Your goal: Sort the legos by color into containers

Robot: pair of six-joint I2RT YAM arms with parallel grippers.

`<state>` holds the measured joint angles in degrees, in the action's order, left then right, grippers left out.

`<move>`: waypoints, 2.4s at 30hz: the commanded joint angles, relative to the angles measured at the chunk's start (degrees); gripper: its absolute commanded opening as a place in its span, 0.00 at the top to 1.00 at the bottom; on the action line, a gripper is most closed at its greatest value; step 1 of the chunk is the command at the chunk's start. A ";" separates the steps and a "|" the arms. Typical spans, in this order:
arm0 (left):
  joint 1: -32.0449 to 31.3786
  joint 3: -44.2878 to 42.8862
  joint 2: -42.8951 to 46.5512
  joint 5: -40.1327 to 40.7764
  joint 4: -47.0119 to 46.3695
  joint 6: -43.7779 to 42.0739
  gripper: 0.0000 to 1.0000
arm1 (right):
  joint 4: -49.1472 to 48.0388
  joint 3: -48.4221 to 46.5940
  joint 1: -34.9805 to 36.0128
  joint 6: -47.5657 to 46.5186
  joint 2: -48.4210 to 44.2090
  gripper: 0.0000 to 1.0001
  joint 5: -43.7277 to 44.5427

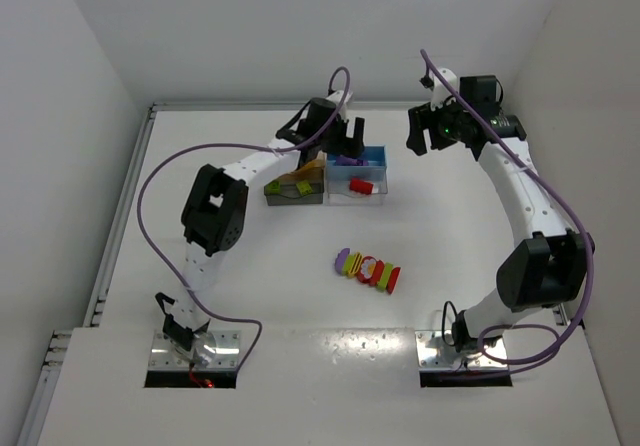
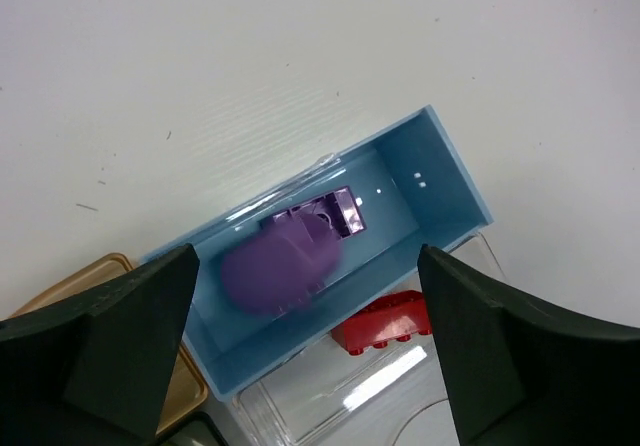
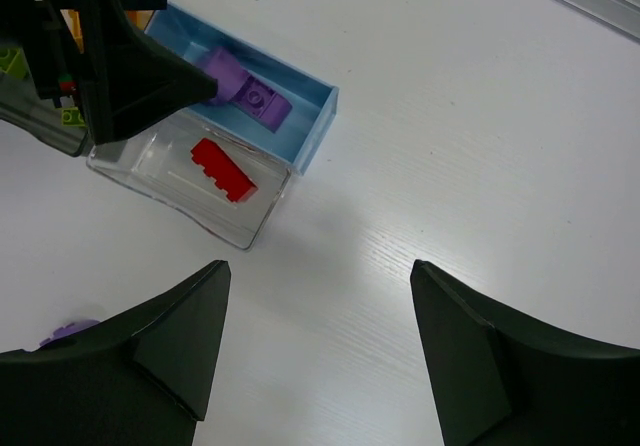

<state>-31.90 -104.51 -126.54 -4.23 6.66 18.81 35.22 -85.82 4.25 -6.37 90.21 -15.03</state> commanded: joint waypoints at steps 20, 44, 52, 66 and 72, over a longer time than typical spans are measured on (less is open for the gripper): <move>1.25 33.96 45.90 -31.49 11.52 -36.43 0.00 | -0.24 10.14 -0.03 -1.19 -7.24 0.27 -8.18; -14.76 47.66 36.90 -35.23 12.77 -84.73 0.00 | 3.01 18.23 -7.06 -1.71 -15.95 0.27 -9.85; -16.53 41.67 28.64 -36.99 12.77 -84.73 0.00 | 4.06 18.76 -9.52 -1.71 -17.00 0.27 -9.85; -16.53 38.86 21.70 -36.29 13.30 -80.17 0.00 | 4.59 17.09 -10.58 -1.71 -15.95 0.27 -10.37; -16.53 35.52 18.26 -35.15 11.98 -73.66 0.00 | 4.59 17.09 -10.58 -1.71 -15.95 0.27 -10.90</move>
<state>-47.94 -66.72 -107.96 -37.69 20.25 -57.98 40.25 -67.26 -5.93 -7.92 74.65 -24.58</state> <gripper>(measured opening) 1.001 0.733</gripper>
